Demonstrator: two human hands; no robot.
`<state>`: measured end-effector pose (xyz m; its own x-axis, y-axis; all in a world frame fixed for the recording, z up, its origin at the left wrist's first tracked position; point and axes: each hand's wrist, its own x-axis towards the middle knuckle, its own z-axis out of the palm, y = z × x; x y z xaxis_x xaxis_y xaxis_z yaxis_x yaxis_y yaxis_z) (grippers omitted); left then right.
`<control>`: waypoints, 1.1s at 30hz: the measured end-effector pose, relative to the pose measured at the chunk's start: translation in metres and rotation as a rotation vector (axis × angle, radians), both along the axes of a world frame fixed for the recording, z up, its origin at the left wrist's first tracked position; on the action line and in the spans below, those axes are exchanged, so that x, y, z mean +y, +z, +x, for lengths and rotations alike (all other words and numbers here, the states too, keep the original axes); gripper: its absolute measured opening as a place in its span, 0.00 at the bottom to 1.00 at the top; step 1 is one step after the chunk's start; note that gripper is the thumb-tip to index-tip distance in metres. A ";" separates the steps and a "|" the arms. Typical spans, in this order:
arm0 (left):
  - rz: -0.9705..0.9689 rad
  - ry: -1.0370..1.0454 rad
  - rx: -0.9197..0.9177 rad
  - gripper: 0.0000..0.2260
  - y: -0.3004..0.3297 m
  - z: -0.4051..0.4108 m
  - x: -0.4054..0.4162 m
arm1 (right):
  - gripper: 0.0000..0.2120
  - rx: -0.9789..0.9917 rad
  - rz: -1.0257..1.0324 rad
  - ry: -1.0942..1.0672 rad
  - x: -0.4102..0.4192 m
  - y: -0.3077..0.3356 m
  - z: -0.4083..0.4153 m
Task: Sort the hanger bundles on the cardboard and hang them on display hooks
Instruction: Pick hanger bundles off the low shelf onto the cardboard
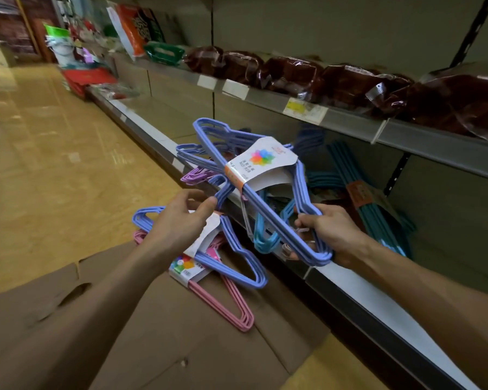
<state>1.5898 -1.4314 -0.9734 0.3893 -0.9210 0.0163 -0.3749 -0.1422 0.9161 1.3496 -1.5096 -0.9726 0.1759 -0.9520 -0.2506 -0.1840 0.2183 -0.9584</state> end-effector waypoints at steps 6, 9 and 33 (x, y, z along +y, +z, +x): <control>-0.011 0.175 0.503 0.22 0.003 0.029 0.016 | 0.03 0.010 0.035 0.205 0.028 -0.005 0.049; -0.115 0.263 0.741 0.15 0.009 0.044 0.027 | 0.04 -0.021 0.068 0.331 0.047 -0.008 0.070; -0.646 0.648 1.044 0.04 0.046 0.166 0.125 | 0.15 0.268 -0.020 0.762 0.121 0.076 0.233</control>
<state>1.7557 -1.3067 -0.9271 0.8353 -0.5142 -0.1947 0.4863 0.5258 0.6979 1.5827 -1.3886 -0.8965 0.7148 -0.5994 -0.3604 -0.4996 -0.0770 -0.8628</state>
